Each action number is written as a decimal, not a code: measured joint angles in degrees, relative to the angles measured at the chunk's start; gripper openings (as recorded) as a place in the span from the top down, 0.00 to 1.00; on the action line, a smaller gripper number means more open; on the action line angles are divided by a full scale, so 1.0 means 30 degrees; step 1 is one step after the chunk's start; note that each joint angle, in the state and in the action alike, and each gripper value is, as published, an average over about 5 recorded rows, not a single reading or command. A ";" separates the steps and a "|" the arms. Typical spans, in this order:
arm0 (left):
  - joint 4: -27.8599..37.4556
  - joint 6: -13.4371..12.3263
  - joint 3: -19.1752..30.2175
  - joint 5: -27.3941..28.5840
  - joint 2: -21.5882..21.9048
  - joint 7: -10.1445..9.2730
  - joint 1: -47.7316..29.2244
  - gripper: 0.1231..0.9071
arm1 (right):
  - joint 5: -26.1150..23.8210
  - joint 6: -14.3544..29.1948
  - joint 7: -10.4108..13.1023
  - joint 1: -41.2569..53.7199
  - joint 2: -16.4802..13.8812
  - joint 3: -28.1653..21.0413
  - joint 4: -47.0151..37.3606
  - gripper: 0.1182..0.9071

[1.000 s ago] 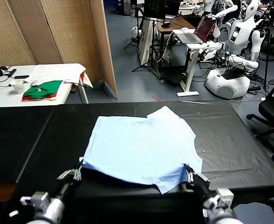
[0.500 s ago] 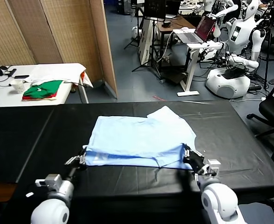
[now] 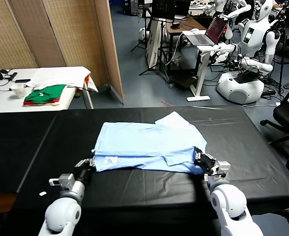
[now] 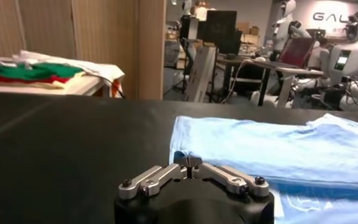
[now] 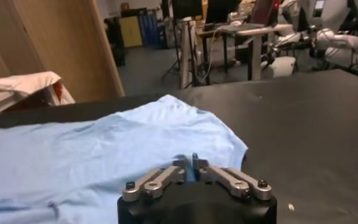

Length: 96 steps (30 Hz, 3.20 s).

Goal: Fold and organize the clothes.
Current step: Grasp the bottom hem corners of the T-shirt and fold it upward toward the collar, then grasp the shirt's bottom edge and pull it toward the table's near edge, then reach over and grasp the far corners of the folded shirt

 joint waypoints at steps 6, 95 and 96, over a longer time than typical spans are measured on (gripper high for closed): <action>-0.1330 0.0642 -0.0127 -0.0408 0.0302 0.0238 0.1500 0.02 | 0.0256 0.0008 0.0015 -0.1803 0.0121 0.0901 0.0749 0.00; 0.1030 0.7265 0.1132 -0.8535 0.4691 -0.2807 -0.5991 0.00 | 0.3797 -0.4611 0.2376 1.0709 -0.3448 -0.5618 -0.5712 0.00; 0.1480 0.7424 0.1428 -0.8577 0.4746 -0.2765 -0.6442 0.00 | 0.3787 -0.4611 0.2283 1.1136 -0.3346 -0.5902 -0.6252 0.00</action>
